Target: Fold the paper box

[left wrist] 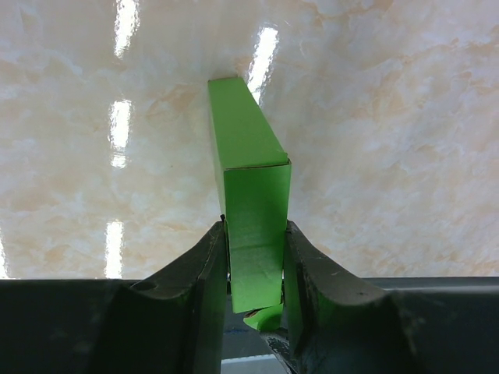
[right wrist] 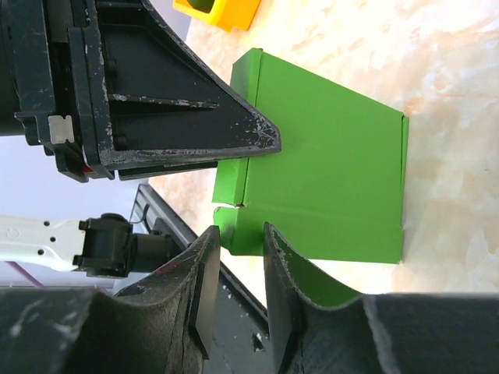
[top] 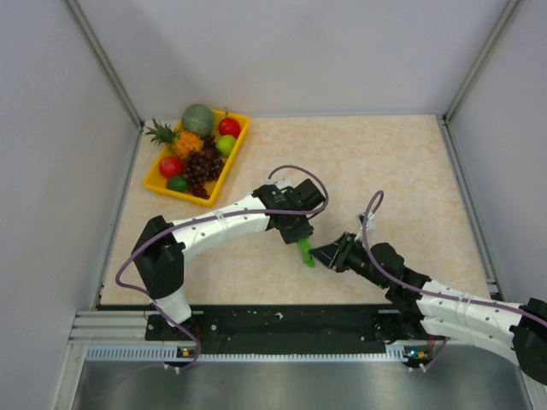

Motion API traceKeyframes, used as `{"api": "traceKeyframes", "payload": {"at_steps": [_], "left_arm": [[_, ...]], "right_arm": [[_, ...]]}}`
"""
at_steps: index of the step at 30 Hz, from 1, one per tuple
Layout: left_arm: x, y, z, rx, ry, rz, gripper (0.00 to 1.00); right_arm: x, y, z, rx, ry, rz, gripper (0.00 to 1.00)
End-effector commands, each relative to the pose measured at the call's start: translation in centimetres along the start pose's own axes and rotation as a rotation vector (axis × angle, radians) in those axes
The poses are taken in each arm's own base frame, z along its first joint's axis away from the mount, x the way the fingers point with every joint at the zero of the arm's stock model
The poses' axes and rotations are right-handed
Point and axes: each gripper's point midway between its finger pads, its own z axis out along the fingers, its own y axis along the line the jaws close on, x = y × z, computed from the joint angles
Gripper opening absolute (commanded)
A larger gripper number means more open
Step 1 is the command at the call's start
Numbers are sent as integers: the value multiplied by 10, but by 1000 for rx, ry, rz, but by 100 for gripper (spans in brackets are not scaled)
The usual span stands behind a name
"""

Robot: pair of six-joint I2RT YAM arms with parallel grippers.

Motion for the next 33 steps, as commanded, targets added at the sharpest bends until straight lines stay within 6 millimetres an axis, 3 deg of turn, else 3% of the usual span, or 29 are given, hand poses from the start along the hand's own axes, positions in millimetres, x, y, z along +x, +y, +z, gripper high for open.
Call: {"api": "traceKeyframes", "payload": {"at_steps": [1, 25, 31, 33], "left_arm": [[29, 15, 14, -58, 86, -17, 0], [35, 13, 12, -46, 97, -32, 0], [35, 22, 16, -69, 82, -26, 0], [35, 23, 17, -74, 80, -25, 0]], "right_arm": [[-7, 14, 0, -53, -38, 23, 29], [-10, 12, 2, -39, -65, 41, 25], [-5, 13, -4, -55, -20, -119, 35], [-12, 17, -11, -79, -42, -208, 38]]}}
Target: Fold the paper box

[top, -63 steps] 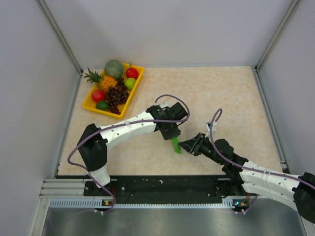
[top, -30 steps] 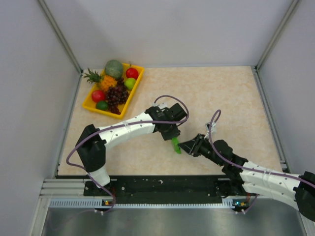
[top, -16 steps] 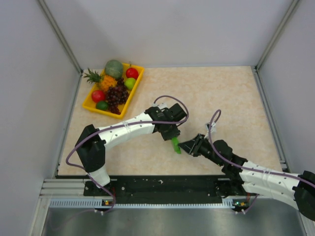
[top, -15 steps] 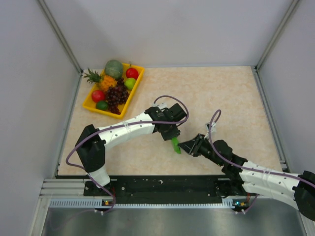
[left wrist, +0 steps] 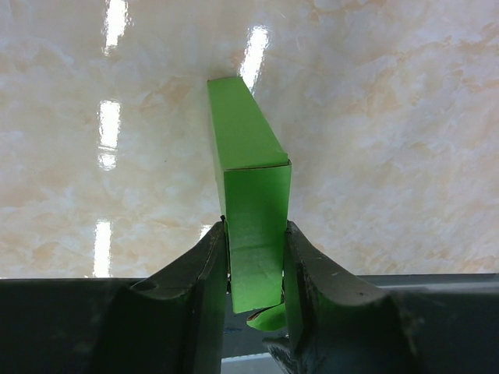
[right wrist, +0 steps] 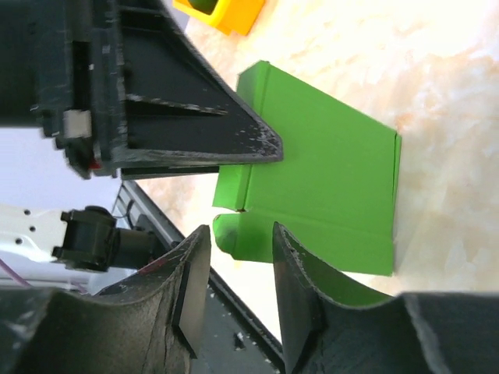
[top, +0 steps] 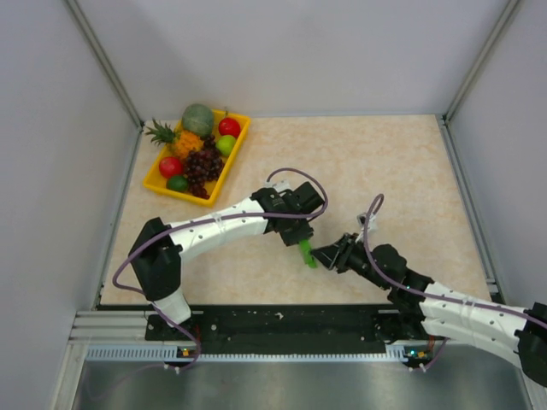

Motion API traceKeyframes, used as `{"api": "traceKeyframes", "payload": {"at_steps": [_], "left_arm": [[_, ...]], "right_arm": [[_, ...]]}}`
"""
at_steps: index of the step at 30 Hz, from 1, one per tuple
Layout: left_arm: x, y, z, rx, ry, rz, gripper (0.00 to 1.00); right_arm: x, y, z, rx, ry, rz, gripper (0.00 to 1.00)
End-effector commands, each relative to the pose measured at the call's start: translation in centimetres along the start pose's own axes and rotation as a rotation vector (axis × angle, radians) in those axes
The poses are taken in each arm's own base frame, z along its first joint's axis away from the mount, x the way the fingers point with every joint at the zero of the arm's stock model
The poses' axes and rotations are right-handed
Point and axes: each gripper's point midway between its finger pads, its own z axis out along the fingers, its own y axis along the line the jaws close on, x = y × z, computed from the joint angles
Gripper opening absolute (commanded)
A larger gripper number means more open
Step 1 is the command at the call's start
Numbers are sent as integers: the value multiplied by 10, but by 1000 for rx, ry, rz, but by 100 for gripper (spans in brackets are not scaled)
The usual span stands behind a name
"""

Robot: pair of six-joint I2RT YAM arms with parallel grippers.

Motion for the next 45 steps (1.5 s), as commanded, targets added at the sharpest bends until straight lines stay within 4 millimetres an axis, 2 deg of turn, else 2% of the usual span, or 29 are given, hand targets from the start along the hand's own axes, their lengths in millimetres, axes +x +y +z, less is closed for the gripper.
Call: {"api": "traceKeyframes", "payload": {"at_steps": [1, 4, 6, 9, 14, 20, 30, 36, 39, 40, 44, 45], "left_arm": [[30, 25, 18, -98, 79, 1, 0], [30, 26, 18, -96, 79, 4, 0], [29, 25, 18, -94, 76, 5, 0], [29, 22, 17, -87, 79, 5, 0], [31, 19, 16, -78, 91, 2, 0], [31, 17, 14, -72, 99, -1, 0], [32, 12, 11, -87, 118, -6, 0], [35, 16, 8, -108, 148, -28, 0], [33, 17, 7, -118, 146, -29, 0], [32, 17, 7, -119, 146, -38, 0], [34, 17, 8, -149, 158, -54, 0], [32, 15, 6, -148, 151, -57, 0]], "right_arm": [[-11, 14, -11, -61, -14, -236, 39], [-16, 21, -19, -99, -16, -384, 41], [-11, 17, -21, -99, 15, -424, 41], [-6, 24, -22, -149, 29, -432, 37], [-1, 21, -16, -161, 45, -478, 27], [-3, 17, -10, -147, 33, -531, 28], [-10, 32, 0, -121, 0, -566, 25], [-10, 29, -1, -84, 7, -584, 22], [-12, 27, -6, -71, 7, -571, 28], [-12, 27, -8, -53, 10, -529, 32], [-8, 26, -17, 15, 69, -352, 41], [-12, 27, -20, 43, 61, -299, 44]]}}
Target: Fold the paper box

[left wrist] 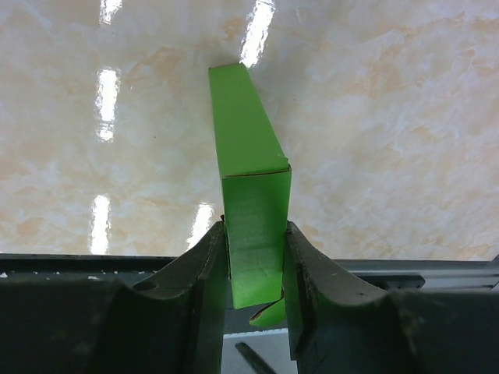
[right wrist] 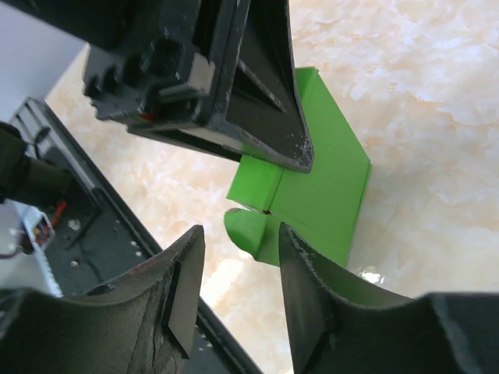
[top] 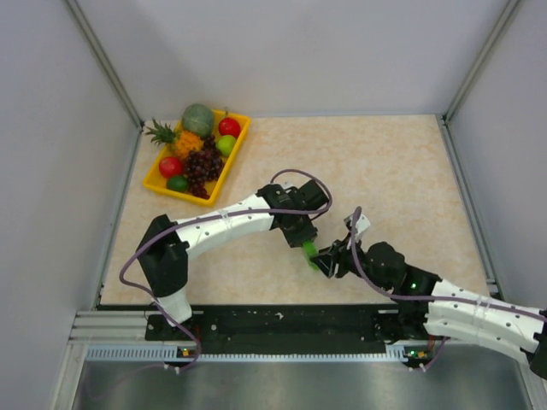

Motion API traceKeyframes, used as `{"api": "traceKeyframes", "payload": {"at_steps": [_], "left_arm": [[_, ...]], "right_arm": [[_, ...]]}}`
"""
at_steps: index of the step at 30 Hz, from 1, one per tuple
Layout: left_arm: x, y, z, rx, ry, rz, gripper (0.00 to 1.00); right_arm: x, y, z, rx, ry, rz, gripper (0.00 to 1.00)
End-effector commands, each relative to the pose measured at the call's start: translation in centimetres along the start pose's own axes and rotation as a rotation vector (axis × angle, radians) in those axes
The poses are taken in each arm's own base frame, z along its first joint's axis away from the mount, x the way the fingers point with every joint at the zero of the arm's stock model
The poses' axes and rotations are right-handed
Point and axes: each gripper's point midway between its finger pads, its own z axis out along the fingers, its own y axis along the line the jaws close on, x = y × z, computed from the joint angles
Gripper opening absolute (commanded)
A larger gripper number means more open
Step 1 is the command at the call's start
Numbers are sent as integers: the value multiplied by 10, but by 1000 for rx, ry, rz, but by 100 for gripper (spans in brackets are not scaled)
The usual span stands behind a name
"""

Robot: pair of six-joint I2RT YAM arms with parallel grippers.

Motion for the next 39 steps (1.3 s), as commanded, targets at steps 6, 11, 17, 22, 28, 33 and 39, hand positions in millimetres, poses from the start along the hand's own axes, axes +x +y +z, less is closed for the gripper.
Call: {"api": "traceKeyframes", "payload": {"at_steps": [6, 11, 17, 22, 28, 33, 39], "left_arm": [[9, 29, 6, -143, 11, -140, 0], [-1, 35, 0, -164, -43, -219, 0], [-1, 45, -7, -275, -45, -304, 0], [-7, 57, -11, -373, -15, -297, 0], [0, 54, -5, -260, 63, -373, 0], [-8, 47, -2, -229, 92, -447, 0], [-4, 44, 4, -264, 182, -487, 0]], "right_arm": [[-20, 9, -30, 60, -74, 694, 56], [-16, 12, -31, 1, -108, 918, 49], [-20, 12, -23, -28, -150, 1016, 35], [-32, 4, -25, -47, -246, 1000, 32], [-37, 12, -27, -65, -218, 879, 38], [-28, 14, -25, -133, -233, 847, 40], [-44, 3, -28, -108, -342, 628, 38]]}}
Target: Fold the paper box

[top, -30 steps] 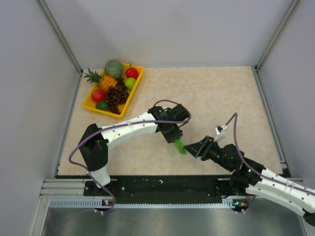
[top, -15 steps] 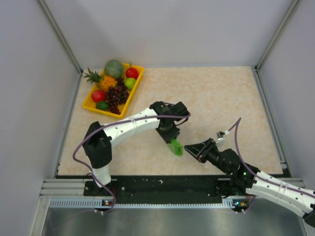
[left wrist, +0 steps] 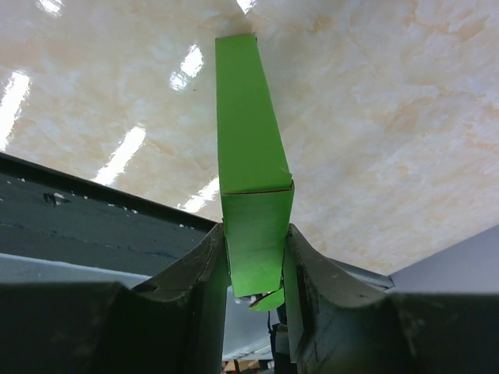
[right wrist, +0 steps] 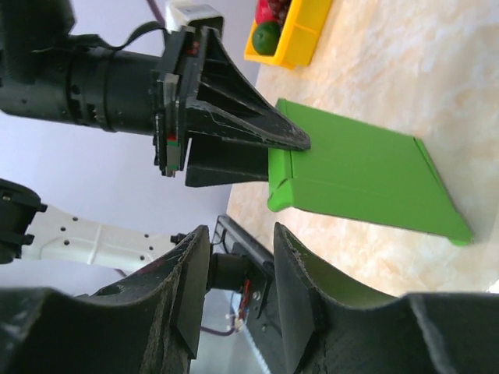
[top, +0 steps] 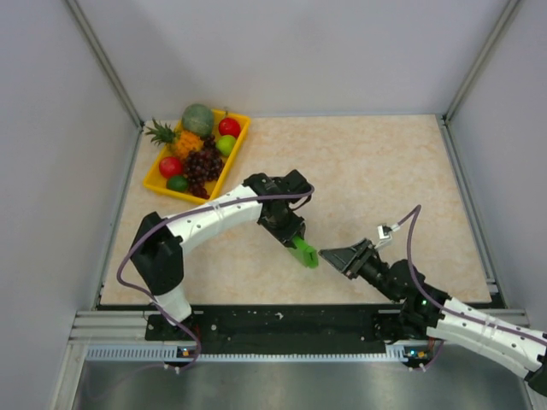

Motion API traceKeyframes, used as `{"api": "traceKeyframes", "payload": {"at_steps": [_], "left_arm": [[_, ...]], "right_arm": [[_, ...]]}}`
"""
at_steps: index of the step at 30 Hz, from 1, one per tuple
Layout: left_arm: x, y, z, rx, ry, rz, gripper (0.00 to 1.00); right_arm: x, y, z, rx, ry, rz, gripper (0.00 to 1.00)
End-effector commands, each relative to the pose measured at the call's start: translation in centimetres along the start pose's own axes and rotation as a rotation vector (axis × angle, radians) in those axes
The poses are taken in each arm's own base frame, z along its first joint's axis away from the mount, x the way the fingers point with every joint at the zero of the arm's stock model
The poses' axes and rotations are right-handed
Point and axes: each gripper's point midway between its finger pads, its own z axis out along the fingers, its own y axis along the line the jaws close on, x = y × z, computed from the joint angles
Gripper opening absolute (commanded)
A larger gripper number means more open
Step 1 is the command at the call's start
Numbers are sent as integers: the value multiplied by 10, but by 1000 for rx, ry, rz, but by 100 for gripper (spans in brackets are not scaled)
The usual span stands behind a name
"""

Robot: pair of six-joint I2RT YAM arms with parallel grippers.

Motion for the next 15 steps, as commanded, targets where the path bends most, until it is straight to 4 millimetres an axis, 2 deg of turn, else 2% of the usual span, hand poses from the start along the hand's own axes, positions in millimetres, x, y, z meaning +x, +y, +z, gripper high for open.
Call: {"api": "traceKeyframes", "payload": {"at_steps": [1, 2, 4, 6, 8, 9, 10, 11, 12, 15], "left_arm": [[-4, 20, 15, -127, 35, -76, 0], [-8, 20, 14, -122, 36, -74, 0], [-13, 17, 10, -82, 19, -58, 0], [-17, 19, 9, -76, -6, -23, 0], [-13, 21, 13, -85, 15, 3, 0], [-8, 22, 16, -94, 43, 11, 0], [-6, 26, 20, -105, 49, 16, 0], [-2, 28, 22, -111, 51, 28, 0], [-1, 28, 24, -109, 42, 36, 0], [-5, 29, 26, -104, -29, 71, 0]], "right_arm": [[-21, 11, 1, -81, -90, -182, 38], [-19, 0, 1, -42, -72, -240, 38], [-20, -5, 0, -10, -48, -270, 38], [-17, -3, -1, -22, -21, -217, 36], [-16, 3, 1, -22, -1, -132, 34], [-9, 2, 1, -3, 44, -106, 34], [-12, 12, 3, 5, 55, -81, 35], [-12, 4, 7, 69, 68, -1, 35], [-3, 3, 6, 82, 123, 51, 36], [6, 4, 9, 64, 176, 251, 35]]}}
